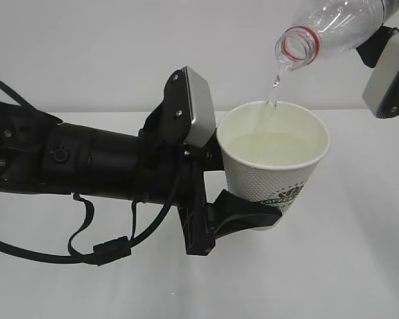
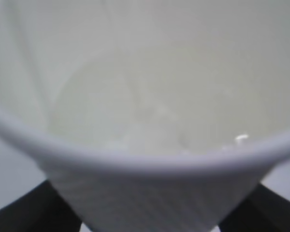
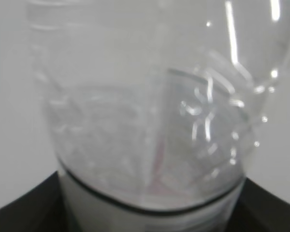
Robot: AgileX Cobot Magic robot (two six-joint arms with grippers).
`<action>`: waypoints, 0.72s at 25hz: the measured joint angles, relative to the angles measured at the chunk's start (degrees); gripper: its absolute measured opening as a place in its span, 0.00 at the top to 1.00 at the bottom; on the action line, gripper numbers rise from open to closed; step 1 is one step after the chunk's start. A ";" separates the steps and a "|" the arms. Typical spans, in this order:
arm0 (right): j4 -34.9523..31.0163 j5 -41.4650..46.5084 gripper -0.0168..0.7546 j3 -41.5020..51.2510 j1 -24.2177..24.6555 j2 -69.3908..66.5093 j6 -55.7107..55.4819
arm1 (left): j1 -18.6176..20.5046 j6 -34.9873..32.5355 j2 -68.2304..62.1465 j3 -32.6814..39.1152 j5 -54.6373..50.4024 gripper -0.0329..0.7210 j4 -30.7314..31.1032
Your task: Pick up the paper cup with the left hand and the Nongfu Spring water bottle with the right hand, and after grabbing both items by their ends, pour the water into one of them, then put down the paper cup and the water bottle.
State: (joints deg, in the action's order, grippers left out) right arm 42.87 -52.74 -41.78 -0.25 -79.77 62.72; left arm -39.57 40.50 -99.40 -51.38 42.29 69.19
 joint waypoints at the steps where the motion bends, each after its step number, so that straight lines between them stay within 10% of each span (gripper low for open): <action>1: 0.00 -0.10 0.33 0.00 0.00 0.00 0.00 | 0.00 0.00 0.00 0.00 0.00 0.24 0.00; 18: 0.00 -0.10 0.33 0.00 0.00 0.00 -4.58 | 0.00 0.00 0.00 0.00 0.00 0.24 0.00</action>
State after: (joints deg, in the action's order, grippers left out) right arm 42.87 -52.84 -41.78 -0.25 -79.77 58.14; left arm -39.57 40.50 -99.40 -51.38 42.29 69.19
